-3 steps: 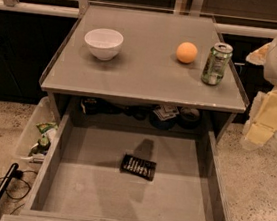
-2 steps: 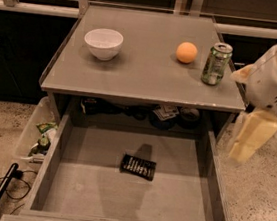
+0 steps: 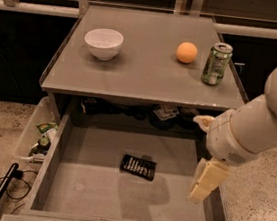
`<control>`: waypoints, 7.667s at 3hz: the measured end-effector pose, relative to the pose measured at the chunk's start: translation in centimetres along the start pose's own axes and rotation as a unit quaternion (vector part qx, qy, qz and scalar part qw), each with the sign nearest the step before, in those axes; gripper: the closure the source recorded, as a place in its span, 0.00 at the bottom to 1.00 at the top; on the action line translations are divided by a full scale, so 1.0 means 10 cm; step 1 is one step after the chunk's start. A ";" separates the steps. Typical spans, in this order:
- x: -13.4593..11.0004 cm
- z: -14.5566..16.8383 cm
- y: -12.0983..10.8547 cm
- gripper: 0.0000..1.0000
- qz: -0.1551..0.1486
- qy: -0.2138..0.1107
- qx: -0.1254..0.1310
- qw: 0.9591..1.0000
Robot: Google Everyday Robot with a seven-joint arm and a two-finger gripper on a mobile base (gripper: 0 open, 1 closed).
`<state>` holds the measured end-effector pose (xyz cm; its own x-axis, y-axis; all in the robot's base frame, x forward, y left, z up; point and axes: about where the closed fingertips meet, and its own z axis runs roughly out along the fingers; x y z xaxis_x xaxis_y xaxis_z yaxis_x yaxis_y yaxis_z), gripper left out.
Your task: Pick rxbar chocolate from top drawer and place on counter
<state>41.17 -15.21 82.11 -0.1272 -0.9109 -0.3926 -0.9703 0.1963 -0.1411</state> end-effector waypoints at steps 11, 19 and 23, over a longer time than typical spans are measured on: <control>-0.21 2.65 -0.42 0.00 0.037 -0.204 -0.032 0.978; -0.28 2.54 -0.30 1.00 0.043 -0.187 -0.052 0.980; -0.85 0.54 -0.78 1.00 -0.018 -0.171 0.023 0.985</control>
Offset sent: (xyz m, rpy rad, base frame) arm 0.0089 0.0026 -0.0022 0.0076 -0.0417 -0.0090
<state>50.96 -7.01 81.69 -0.0093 -0.7437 -0.6685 -0.9614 0.1905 -0.1985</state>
